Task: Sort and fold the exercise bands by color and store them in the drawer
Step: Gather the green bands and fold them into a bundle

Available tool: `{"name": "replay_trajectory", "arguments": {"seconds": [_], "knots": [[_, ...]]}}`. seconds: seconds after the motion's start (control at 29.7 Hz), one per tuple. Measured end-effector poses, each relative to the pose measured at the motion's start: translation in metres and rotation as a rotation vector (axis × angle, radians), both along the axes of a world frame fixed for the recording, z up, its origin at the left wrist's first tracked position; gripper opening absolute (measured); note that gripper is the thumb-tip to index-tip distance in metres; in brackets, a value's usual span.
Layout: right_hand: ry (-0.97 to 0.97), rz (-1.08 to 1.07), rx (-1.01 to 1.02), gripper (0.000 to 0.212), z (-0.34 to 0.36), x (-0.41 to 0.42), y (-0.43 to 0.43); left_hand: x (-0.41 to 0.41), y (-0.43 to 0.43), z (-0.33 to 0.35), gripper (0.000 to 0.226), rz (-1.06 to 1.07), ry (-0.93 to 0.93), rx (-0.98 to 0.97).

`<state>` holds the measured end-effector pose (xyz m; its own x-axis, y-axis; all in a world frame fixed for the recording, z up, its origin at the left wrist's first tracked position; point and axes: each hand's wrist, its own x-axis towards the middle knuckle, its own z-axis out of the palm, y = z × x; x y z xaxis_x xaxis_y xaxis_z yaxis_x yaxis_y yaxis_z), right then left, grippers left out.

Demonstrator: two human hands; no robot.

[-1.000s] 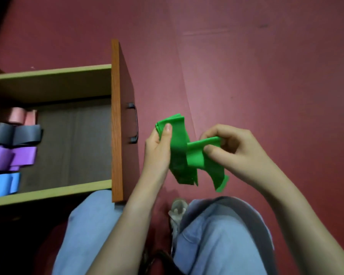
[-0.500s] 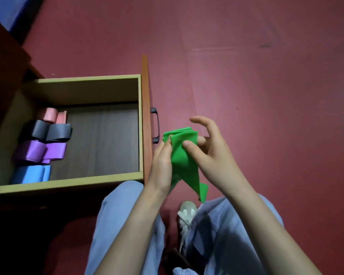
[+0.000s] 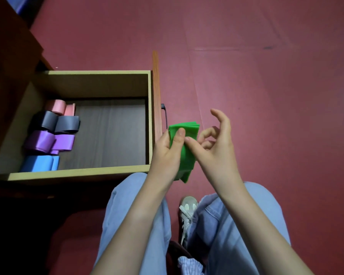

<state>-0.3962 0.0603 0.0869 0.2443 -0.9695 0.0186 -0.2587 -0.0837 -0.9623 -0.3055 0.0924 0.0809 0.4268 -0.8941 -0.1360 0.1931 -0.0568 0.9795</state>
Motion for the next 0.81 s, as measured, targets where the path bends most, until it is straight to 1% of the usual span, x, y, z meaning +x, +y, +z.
{"name": "replay_trajectory", "arguments": {"seconds": [0.03,0.07,0.13,0.17,0.3,0.4,0.5,0.57,0.67,0.74,0.81], "knots": [[-0.006,-0.013,0.002,0.059,-0.001,-0.001,0.001,0.001,0.0,0.003,0.022,0.016,-0.005,-0.005],[0.009,-0.004,0.002,0.052,-0.001,-0.001,0.002,0.002,0.001,0.004,0.021,0.027,-0.018,-0.014],[0.059,0.062,-0.02,0.028,0.0,-0.002,0.001,0.004,0.001,0.006,0.022,0.019,-0.069,-0.031],[0.064,0.095,-0.021,0.02,0.001,-0.002,0.0,0.004,0.001,0.006,0.022,0.005,-0.085,-0.032],[-0.068,0.174,0.039,0.027,0.004,-0.005,-0.004,0.006,0.001,0.006,0.016,-0.06,-0.017,-0.045],[-0.165,0.176,0.079,0.029,0.005,-0.008,-0.006,0.013,0.002,0.002,0.012,-0.169,0.039,-0.053],[-0.24,0.135,0.1,0.031,0.007,-0.012,-0.009,0.016,0.006,-0.004,0.012,-0.282,0.035,0.064],[-0.234,0.135,0.073,0.031,0.008,-0.016,-0.011,0.012,0.011,-0.007,0.013,-0.299,-0.031,0.166],[-0.189,0.172,0.054,0.022,0.007,-0.02,-0.013,0.009,0.012,-0.009,0.017,-0.236,-0.076,0.209],[-0.156,0.198,0.04,0.027,0.007,-0.026,-0.012,0.006,0.01,-0.008,0.016,-0.198,-0.108,0.221],[-0.118,0.237,0.008,0.035,0.008,-0.033,-0.01,0.003,0.01,-0.007,0.018,-0.145,-0.071,0.246]]}}
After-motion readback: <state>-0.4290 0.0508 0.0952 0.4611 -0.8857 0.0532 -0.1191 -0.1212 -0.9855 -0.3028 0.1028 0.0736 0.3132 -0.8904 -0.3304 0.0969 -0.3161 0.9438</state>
